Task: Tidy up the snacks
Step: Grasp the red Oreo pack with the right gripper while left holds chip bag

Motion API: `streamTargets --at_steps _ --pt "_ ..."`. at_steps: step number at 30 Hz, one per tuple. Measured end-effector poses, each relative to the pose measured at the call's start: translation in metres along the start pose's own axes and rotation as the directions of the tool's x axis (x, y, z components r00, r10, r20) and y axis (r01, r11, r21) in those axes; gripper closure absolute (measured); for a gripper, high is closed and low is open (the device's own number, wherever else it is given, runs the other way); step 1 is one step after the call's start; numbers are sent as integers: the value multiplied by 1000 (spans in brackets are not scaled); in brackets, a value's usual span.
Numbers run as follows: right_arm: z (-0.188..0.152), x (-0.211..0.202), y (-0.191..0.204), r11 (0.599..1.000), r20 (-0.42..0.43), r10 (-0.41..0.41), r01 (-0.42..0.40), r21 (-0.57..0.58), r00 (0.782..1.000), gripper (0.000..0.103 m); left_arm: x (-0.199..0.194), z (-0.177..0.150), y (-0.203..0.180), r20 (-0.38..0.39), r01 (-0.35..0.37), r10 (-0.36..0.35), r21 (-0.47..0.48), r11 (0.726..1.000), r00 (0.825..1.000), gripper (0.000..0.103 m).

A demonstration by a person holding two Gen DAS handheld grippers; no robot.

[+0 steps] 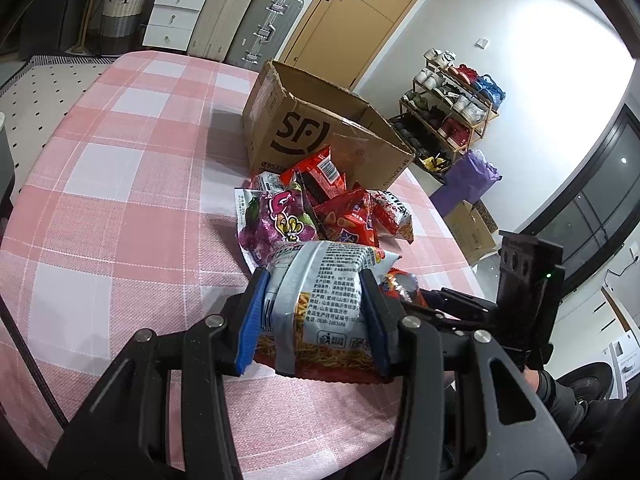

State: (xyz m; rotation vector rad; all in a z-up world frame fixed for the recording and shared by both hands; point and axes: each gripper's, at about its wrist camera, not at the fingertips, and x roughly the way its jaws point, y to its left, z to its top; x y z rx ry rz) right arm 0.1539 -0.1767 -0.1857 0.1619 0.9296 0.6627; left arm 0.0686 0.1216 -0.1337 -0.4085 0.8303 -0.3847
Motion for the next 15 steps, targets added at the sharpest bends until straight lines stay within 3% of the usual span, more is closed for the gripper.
streamTargets --at_steps 8,15 --pt "6 -30 -5 999 79 20 -22 25 997 60 2 6 -10 -8 -22 22 17 1000 1000 62" --pt "19 -45 6 999 104 36 -33 -26 994 60 5 22 -24 2 -23 23 43 999 1000 62"
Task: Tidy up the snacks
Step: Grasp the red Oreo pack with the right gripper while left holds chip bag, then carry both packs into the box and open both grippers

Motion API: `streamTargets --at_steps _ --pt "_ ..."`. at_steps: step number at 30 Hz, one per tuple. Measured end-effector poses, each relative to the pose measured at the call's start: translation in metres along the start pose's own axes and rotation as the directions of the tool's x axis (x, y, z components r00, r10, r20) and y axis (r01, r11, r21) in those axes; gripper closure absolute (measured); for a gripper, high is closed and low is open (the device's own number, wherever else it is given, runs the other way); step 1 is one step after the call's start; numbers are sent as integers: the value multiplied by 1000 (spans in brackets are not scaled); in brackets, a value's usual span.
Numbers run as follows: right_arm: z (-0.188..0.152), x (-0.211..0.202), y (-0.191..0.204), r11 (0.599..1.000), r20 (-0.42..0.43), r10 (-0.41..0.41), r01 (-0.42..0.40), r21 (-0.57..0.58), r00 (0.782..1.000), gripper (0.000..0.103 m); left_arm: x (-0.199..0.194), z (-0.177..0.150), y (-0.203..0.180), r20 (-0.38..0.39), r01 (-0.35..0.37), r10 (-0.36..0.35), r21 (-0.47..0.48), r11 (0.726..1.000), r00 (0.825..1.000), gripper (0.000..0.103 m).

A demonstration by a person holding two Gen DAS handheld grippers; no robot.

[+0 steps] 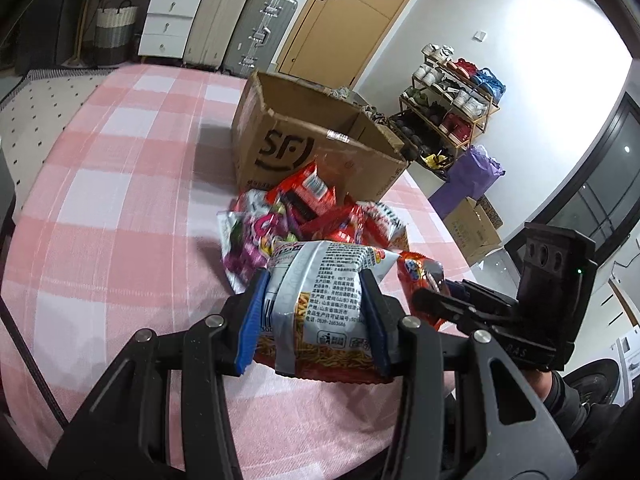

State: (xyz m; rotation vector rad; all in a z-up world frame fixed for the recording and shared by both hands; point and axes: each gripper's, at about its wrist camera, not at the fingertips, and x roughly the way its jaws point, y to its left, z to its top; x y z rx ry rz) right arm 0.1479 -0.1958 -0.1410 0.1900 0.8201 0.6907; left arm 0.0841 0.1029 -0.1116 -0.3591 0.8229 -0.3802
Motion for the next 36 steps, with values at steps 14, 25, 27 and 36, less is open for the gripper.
streamTargets --at_steps 14,25,27,36 --pt "64 -31 1 998 92 6 0 -63 996 60 -5 58 -36 38 -24 21 87 996 999 62" --pt "125 -39 -15 996 139 15 -3 -85 990 60 1 125 -63 82 -70 61 120 990 995 62" --pt "137 -38 -16 996 142 18 -5 -91 990 60 6 137 -67 84 -73 63 125 989 995 62" --pt "185 -17 -27 994 134 -11 25 -105 991 60 39 196 -64 74 -77 70 105 991 995 62"
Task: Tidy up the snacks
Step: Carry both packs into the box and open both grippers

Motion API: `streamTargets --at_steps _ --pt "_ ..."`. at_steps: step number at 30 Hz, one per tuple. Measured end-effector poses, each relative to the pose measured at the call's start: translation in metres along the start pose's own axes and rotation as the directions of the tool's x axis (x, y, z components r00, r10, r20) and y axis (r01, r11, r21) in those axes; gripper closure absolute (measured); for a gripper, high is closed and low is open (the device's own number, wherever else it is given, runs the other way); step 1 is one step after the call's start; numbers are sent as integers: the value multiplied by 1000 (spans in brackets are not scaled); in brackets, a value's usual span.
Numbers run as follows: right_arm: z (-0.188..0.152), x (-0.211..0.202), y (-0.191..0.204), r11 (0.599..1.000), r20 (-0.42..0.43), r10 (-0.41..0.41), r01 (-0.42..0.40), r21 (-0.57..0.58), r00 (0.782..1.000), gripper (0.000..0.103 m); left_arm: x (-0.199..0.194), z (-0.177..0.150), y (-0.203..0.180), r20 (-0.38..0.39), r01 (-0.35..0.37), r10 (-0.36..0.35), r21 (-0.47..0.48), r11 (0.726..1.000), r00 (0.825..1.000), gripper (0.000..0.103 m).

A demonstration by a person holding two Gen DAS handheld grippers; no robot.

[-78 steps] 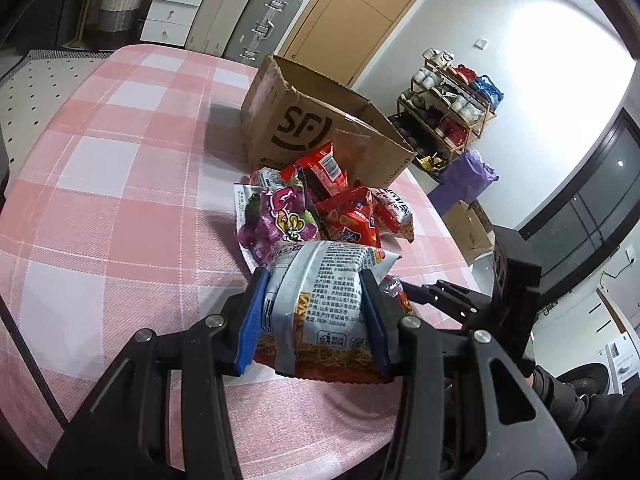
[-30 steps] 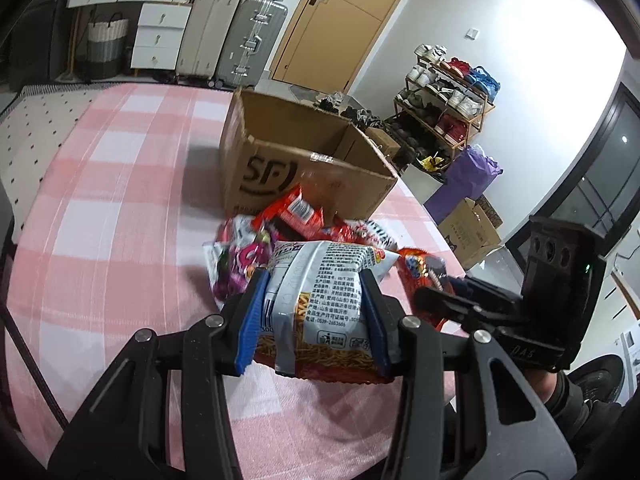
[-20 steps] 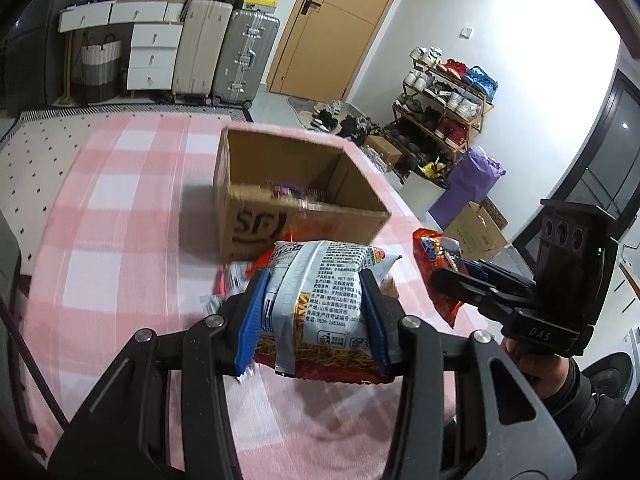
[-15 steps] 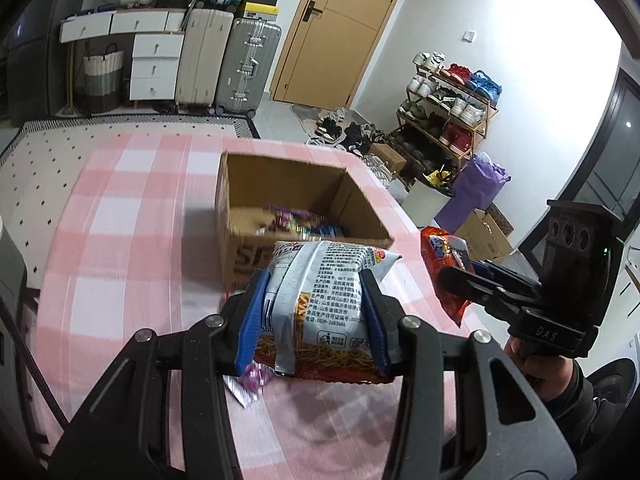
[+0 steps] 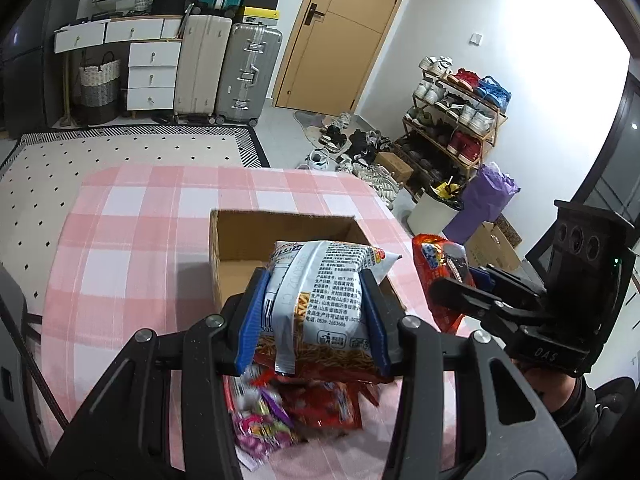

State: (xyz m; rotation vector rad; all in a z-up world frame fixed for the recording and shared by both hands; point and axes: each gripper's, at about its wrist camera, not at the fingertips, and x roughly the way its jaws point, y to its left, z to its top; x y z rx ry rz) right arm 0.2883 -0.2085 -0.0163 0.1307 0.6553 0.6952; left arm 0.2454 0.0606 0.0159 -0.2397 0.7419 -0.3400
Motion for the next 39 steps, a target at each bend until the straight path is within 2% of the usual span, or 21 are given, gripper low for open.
streamTargets --at_steps 8,17,27,28,29,30,31,33,39 --pt "21 39 -22 1000 -36 -15 15 2 999 60 52 27 24 -37 -20 19 -37 999 999 62" --pt "15 88 -44 999 -96 -41 42 15 995 60 113 23 38 -105 -30 27 -31 999 994 62" --pt "7 115 -59 996 -97 -82 84 14 992 60 142 18 47 -134 -18 11 -53 998 991 61" --pt "6 116 -58 996 -96 -89 91 13 991 53 144 17 49 -138 -10 1 -69 998 990 60" --pt "5 116 -58 997 -98 -81 83 11 992 47 145 17 51 -142 -12 0 -83 997 990 49" --pt "4 113 -57 997 -94 -70 71 7 993 28 145 18 53 -147 -18 4 -93 996 989 25" --pt "3 107 -56 997 -73 -73 73 3 995 17 144 18 54 -141 -27 13 -98 995 990 18" --pt "3 97 -56 995 -40 -100 100 -2 994 12 134 18 53 -94 -14 5 -96 995 996 17" --pt "0 76 -55 995 -6 -95 95 24 995 11 121 13 46 -91 -32 25 -74 997 996 17"
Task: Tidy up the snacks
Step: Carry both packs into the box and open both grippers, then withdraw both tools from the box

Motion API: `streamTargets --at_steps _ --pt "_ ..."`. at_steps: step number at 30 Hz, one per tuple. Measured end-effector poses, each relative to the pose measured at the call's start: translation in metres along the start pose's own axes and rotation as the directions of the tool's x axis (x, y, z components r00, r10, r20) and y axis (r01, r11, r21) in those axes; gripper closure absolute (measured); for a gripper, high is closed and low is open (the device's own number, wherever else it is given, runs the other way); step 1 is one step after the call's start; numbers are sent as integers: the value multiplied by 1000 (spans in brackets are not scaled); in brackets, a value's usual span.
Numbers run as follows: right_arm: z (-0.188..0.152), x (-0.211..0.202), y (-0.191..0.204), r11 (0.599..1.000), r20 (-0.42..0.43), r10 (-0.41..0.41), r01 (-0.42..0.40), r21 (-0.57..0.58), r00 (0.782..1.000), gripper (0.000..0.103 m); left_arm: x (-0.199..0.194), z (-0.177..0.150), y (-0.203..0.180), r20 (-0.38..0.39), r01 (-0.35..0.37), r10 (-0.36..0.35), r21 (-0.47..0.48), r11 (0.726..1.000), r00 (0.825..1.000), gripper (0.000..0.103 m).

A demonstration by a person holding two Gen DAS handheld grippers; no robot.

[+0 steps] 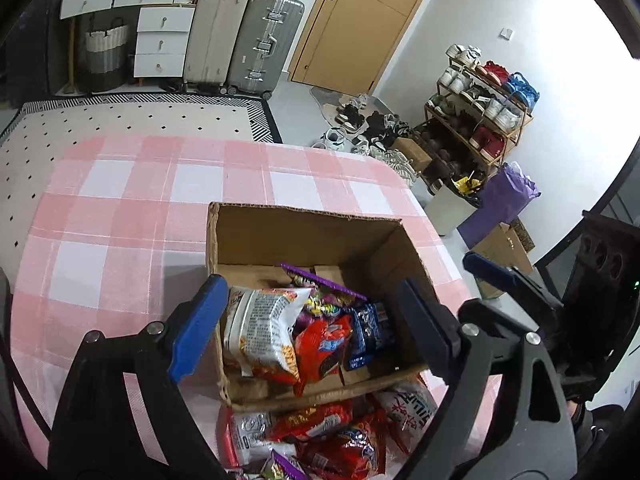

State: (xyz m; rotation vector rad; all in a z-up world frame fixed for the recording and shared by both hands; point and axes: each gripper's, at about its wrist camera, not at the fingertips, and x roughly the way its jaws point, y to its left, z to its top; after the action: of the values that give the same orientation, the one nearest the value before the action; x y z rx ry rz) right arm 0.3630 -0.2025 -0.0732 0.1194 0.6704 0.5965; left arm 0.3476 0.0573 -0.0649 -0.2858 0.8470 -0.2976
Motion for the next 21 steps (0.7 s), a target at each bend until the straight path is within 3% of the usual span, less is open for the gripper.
streamTargets --at_steps 21 --pt "-23 -87 40 999 96 -18 22 -36 995 6 -85 -43 -39 94 -68 61 72 995 994 13"
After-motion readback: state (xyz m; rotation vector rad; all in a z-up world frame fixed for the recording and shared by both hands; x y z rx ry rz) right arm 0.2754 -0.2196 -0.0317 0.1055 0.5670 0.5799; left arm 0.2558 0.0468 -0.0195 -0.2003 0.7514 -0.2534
